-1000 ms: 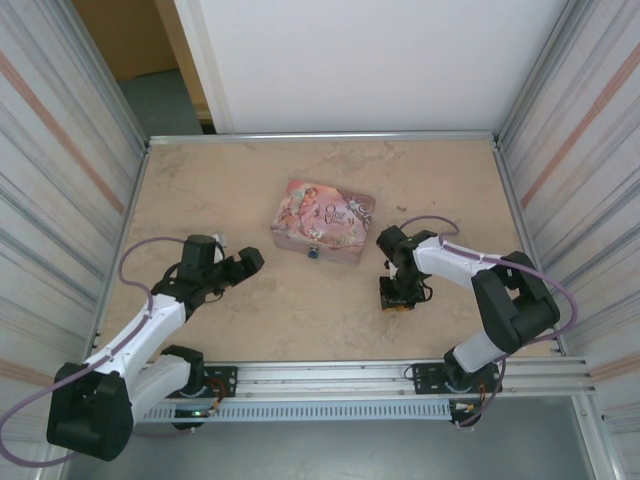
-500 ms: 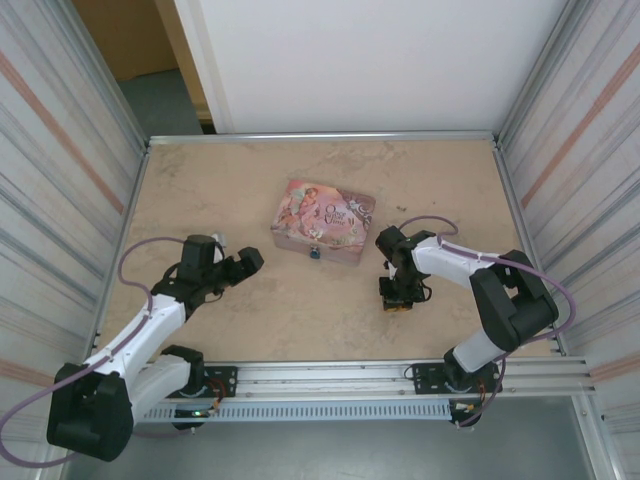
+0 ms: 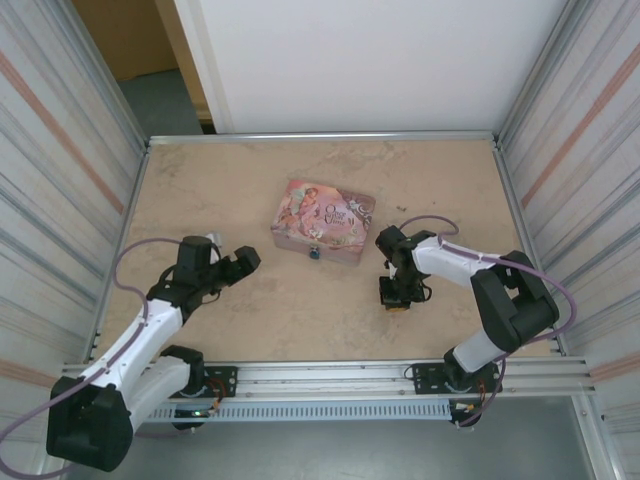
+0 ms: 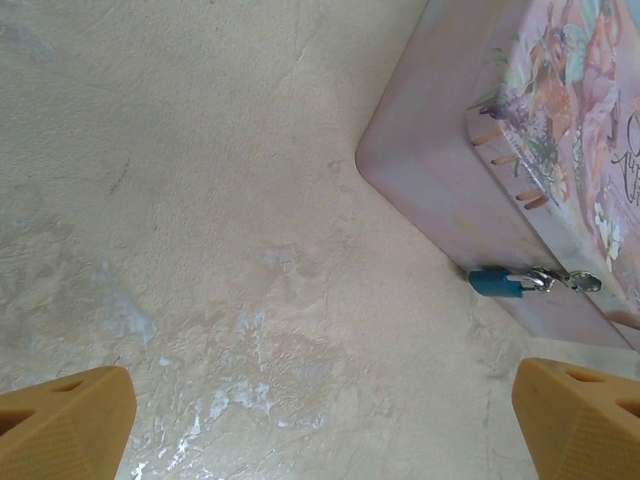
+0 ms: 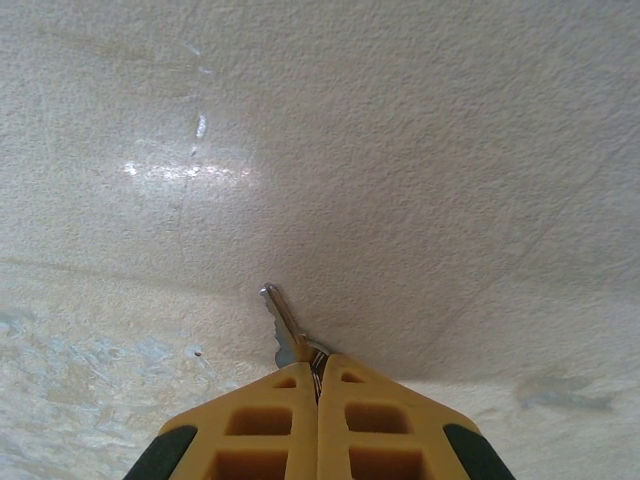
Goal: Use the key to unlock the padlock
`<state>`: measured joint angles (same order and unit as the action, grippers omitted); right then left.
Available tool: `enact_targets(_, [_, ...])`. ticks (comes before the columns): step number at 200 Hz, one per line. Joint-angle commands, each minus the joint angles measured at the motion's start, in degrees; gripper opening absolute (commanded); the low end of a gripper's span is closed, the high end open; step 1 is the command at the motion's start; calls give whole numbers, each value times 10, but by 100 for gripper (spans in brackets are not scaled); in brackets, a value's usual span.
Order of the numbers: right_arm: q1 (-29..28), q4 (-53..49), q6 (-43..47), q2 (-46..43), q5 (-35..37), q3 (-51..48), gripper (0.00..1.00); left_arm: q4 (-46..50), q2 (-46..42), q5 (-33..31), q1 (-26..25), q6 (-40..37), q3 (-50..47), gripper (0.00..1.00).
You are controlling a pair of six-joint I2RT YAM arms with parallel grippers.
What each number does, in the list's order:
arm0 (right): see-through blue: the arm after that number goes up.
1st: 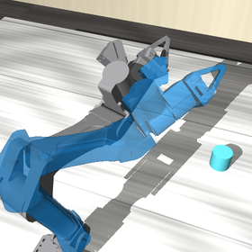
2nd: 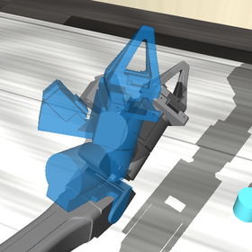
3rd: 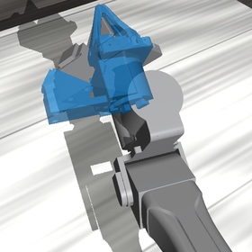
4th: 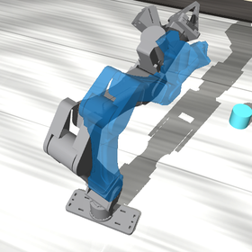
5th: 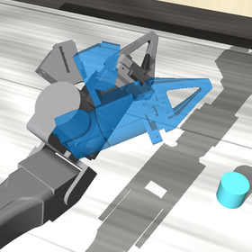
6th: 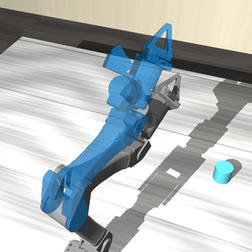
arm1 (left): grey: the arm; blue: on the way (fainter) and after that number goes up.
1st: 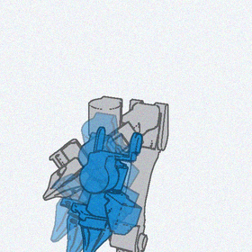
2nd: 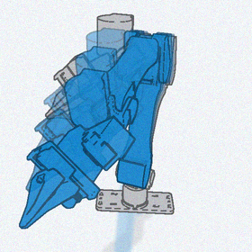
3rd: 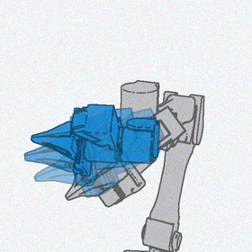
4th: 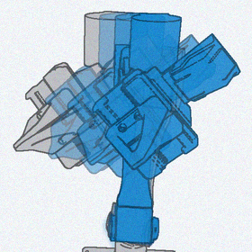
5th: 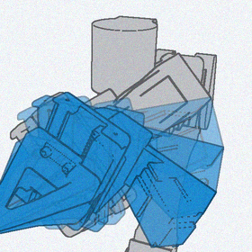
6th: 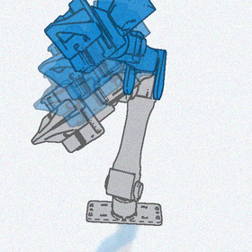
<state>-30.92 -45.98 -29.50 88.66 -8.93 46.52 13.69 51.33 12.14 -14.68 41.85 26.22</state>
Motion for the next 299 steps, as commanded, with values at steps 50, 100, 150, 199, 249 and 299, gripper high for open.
enact_targets(50, [-6, 71, -19, -107, -8, -15, 0, 21, -53, 26, 4, -12, 31, 96])
enact_targets(100, [-1, 156, -49, -183, -38, -16, 0, -2, -30, 74, -26, -13, 80, 92])
enact_targets(150, [-3, 309, -101, -240, -36, -23, 0, -37, 54, 74, -126, -23, 173, 86])
enact_targets(199, [-27, 415, -106, -264, 27, -33, 0, -54, 156, 83, -199, -35, 271, 77])
enact_targets(249, [-61, 460, -101, -275, 63, -47, 0, -111, 238, 126, -222, -8, 323, 71])
enact_targets(299, [-78, 474, -99, -287, 72, -62, 0, -140, 289, 139, -237, 16, 353, 67])
